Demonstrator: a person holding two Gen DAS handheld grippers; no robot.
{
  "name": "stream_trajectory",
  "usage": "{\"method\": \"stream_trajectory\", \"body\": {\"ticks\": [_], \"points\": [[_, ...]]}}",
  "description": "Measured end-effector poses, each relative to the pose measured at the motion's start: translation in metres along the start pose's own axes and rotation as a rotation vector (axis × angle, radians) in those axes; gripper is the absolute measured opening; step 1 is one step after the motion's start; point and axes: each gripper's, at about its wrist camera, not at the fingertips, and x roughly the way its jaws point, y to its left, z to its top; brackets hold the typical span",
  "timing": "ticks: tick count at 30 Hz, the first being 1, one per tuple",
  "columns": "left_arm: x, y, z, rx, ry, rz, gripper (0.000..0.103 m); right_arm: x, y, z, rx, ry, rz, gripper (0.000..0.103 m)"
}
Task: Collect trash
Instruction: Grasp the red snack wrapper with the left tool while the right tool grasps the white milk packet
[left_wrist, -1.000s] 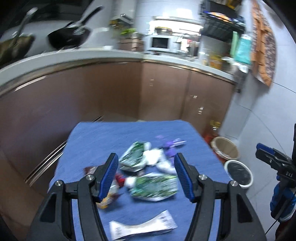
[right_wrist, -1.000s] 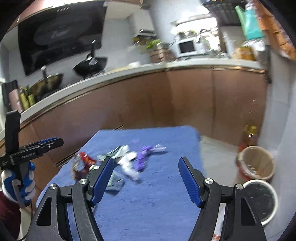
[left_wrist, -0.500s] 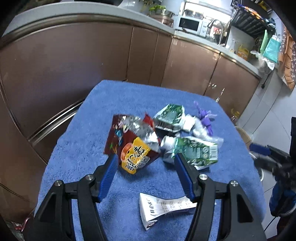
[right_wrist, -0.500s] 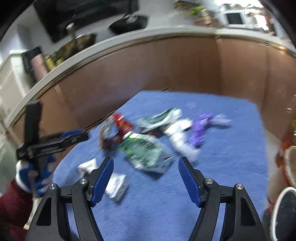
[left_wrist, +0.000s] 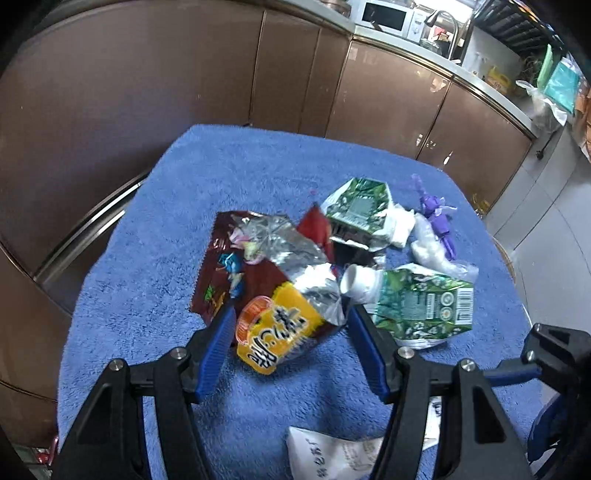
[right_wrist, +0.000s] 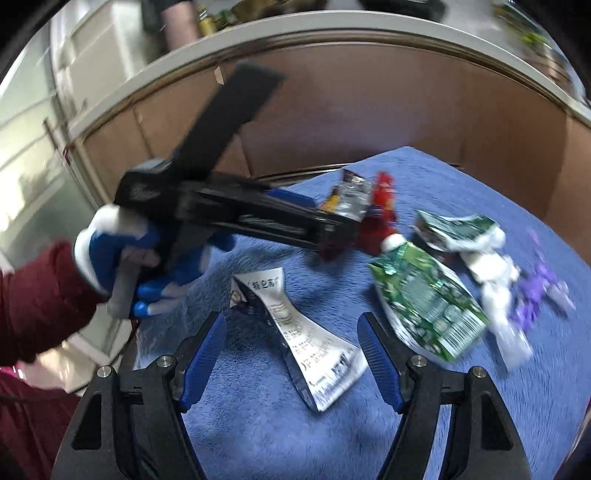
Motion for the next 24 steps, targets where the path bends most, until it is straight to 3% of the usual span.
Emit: {"method": "stream_trajectory", "body": {"ticks": [13, 17, 19, 22, 24], "points": [[0.017, 0.036, -0.009, -0.049, 0.038, -0.084, 0.063, 0.06, 0.008, 0.016, -0.142, 0.153, 0.065, 0.071], [0.022, 0.049, -0.017, -0.108, 0.044, -0.147, 0.06, 0.075, 0.014, 0.011, -0.19, 0.234, 0.087, 0.047], [0.025, 0.052, -0.018, -0.124, 0.046, -0.179, 0.048, 0.08, 0.017, 0.008, -0.203, 0.261, 0.094, 0.034], [0.024, 0.051, -0.019, -0.126, 0.037, -0.2, 0.034, 0.08, 0.019, 0.002, -0.195, 0.268, 0.111, 0.032], [0.023, 0.047, -0.021, -0.122, 0.026, -0.197, 0.031, 0.075, 0.02, -0.001, -0.184, 0.26, 0.107, 0.028]]}}
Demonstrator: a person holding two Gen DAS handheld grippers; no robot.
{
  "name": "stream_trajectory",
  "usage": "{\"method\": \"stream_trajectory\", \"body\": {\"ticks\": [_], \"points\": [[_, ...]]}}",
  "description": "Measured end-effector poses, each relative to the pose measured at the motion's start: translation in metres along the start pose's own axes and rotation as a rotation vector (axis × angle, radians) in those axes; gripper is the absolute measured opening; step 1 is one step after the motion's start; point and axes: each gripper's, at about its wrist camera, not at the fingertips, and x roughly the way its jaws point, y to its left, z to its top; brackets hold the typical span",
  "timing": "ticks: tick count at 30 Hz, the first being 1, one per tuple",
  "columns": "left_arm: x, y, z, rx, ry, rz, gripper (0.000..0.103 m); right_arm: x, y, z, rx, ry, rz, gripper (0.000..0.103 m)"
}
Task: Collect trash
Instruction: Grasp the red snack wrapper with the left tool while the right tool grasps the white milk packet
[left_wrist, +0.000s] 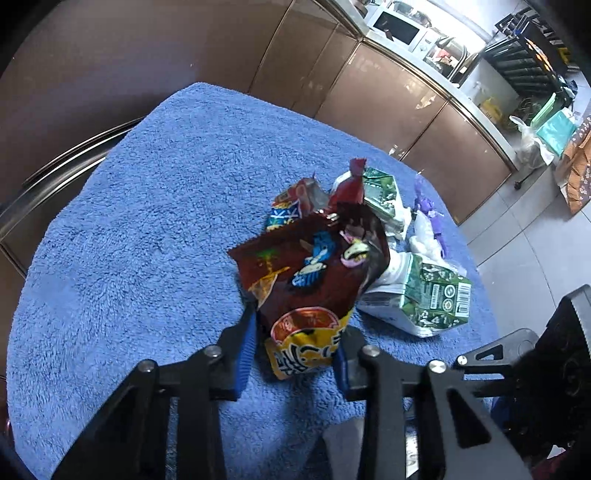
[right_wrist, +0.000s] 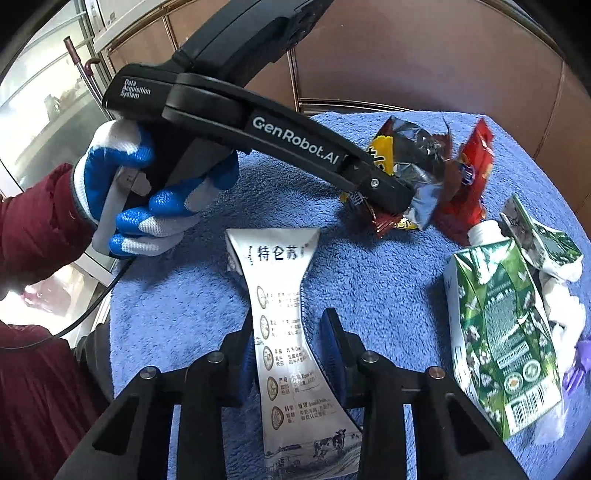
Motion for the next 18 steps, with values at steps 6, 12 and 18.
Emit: {"method": "stream_trajectory", "body": {"ticks": [6, 12, 18], "points": [[-0.013, -0.002, -0.006, -0.029, -0.037, 0.008, 0.025, -0.021, 0.002, -0.016, 0.071, -0.031, 0.0, 0.028], [-0.043, -0.004, -0.013, -0.044, -0.084, -0.008, 0.025, -0.054, 0.0, -0.032, 0.169, -0.129, -0.013, 0.028], [-0.079, -0.017, -0.017, -0.014, -0.136, -0.023, 0.025, -0.099, -0.004, -0.056, 0.251, -0.243, -0.071, 0.028]]}}
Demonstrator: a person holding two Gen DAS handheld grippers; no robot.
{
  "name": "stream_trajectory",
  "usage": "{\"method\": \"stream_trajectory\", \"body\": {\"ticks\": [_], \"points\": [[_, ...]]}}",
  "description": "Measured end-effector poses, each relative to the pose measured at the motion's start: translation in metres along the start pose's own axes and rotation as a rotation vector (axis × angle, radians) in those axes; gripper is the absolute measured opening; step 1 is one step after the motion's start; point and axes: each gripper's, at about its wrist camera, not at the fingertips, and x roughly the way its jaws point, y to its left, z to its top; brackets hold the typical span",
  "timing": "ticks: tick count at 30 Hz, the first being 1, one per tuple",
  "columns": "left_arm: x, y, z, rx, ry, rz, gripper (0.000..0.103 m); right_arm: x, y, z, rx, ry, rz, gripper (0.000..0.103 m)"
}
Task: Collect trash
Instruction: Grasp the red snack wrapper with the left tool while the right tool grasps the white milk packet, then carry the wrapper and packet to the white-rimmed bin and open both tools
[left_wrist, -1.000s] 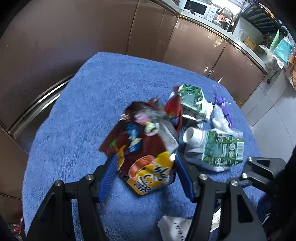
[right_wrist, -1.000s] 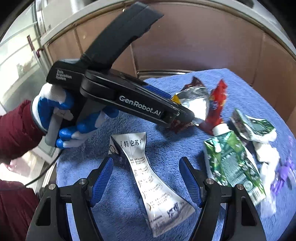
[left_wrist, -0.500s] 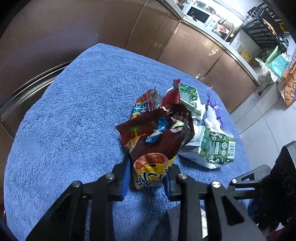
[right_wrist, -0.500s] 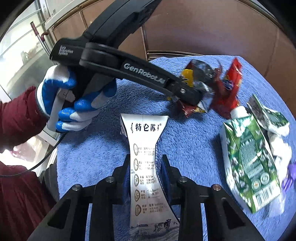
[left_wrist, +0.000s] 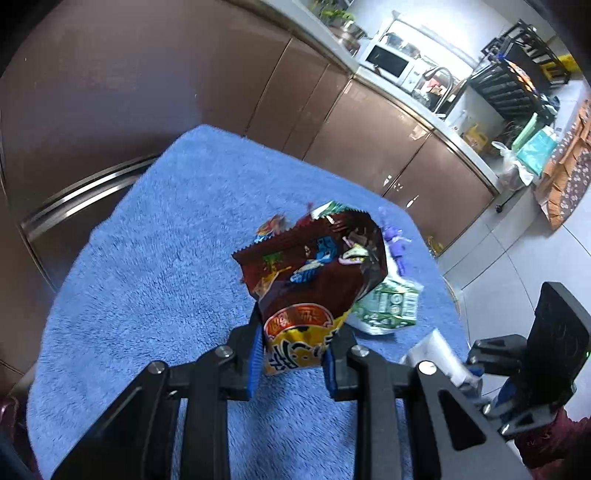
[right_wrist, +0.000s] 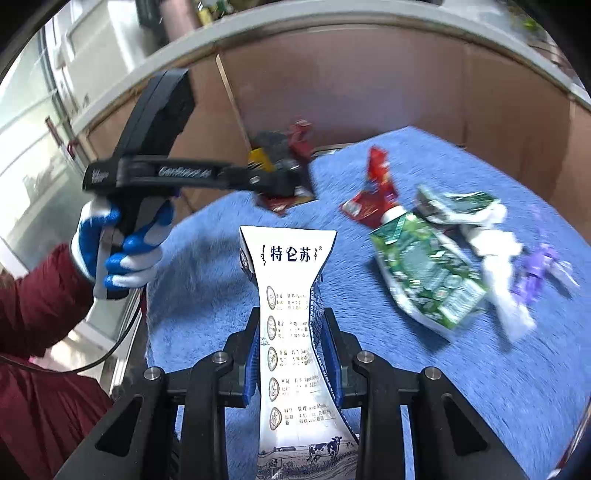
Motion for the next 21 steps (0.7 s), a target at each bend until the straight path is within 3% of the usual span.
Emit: {"method": "stream_trajectory", "body": {"ticks": [10, 15, 21], "points": [[-0.029, -0.072, 0.008, 0.124, -0.048, -0.056, 0.025, -0.095, -0.028, -0.038, 0.223, -0.236, -0.148, 0.028], [-0.006, -0.135, 0.016, 0.215, -0.014, -0.12, 0.025, -0.164, -0.066, -0.087, 0.376, -0.372, -0.325, 0.028], [0.048, -0.241, 0.02, 0.378, 0.058, -0.214, 0.025, -0.226, -0.117, -0.148, 0.577, -0.45, -0.589, 0.028]]}}
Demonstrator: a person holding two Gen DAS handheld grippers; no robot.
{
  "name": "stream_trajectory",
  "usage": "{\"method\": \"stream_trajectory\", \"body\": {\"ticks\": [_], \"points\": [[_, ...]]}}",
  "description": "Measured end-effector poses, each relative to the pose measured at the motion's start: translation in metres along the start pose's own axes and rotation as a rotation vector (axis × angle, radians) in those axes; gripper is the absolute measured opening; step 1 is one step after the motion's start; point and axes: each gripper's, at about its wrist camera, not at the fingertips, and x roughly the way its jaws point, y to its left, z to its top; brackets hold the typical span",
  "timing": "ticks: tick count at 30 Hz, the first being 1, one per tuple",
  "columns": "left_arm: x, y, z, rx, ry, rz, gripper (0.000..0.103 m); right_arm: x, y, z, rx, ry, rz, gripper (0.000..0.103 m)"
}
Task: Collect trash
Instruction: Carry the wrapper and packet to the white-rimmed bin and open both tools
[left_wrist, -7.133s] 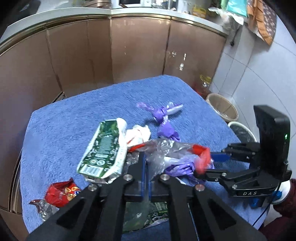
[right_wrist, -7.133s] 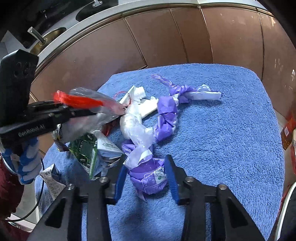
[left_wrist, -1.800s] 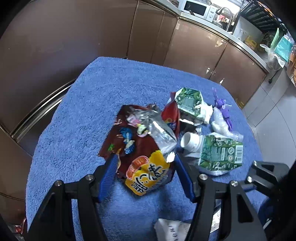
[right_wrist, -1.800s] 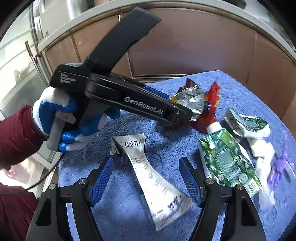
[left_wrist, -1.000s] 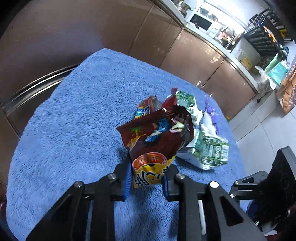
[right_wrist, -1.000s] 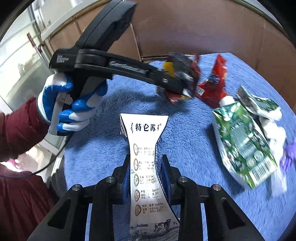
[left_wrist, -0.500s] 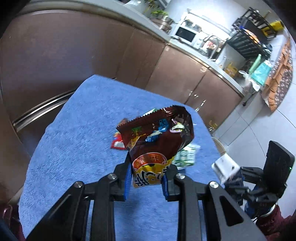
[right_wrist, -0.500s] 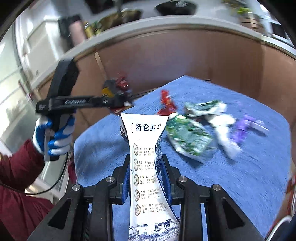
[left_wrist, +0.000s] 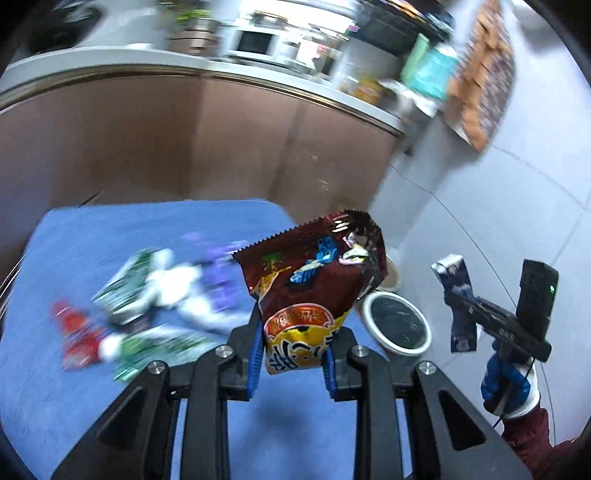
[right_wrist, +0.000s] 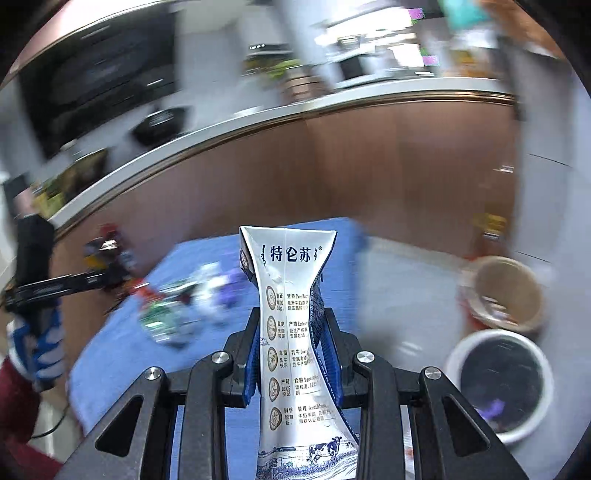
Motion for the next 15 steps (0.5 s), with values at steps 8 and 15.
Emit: {"method": "stream_trajectory", "body": {"ticks": [8, 15], "points": [[0.134, -0.119, 0.046, 0.184, 0.135, -0.15, 0.025, -0.003, -0.108, -0.018, 0.203, -0.017, -0.288, 0.028], [0.248, -0.203, 0.047, 0.292, 0.26, -0.226, 0.025, 0.016, -0.185, -0.037, 0.338, 0.023, -0.459, 0.028]]}}
